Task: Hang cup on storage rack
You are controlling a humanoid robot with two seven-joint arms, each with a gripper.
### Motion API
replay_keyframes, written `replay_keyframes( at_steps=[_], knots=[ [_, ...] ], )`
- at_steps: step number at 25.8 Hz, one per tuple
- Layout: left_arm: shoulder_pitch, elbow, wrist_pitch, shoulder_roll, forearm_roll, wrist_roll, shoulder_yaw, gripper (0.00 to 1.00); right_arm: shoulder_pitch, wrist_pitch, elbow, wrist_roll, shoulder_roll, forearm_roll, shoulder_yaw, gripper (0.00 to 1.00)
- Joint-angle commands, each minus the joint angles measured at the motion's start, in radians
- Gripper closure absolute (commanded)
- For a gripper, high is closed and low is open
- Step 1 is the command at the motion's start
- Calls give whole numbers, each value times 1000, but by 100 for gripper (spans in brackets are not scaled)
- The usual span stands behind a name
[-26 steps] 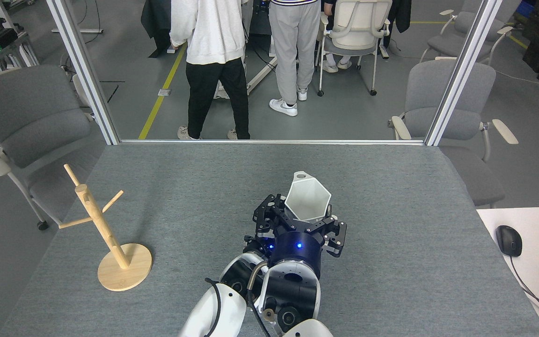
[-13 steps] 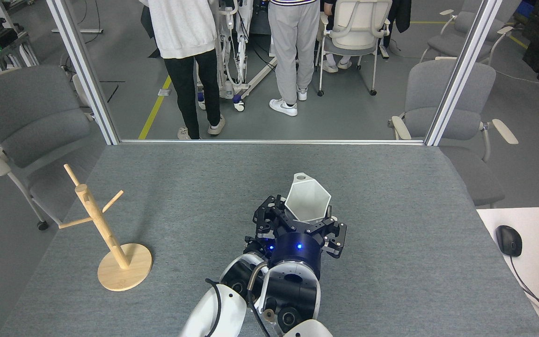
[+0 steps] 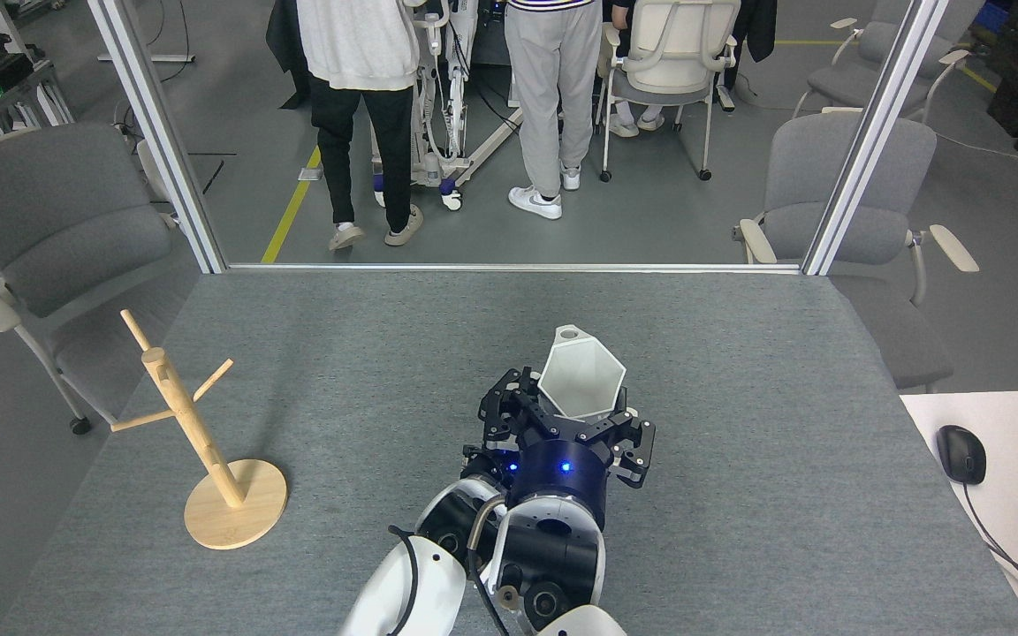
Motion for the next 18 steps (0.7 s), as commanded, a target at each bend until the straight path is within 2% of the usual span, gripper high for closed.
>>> replay_keyframes(
  at_steps=[1,10,15,18],
  knots=[
    [0,0,-27,0,0,0,0,91,2,-37,0,-659,0,-6,169,1],
    [0,0,-27,0,0,0,0,91,-1,-38,-38,-877,8,-5,146,1],
    [2,0,-27,0,0,0,0,91,-39,-40,-54,-1121,11,-5,120,2],
    [2,0,-27,0,0,0,0,91,-93,-51,-57,-1175,12,-5,65,3]
  ],
)
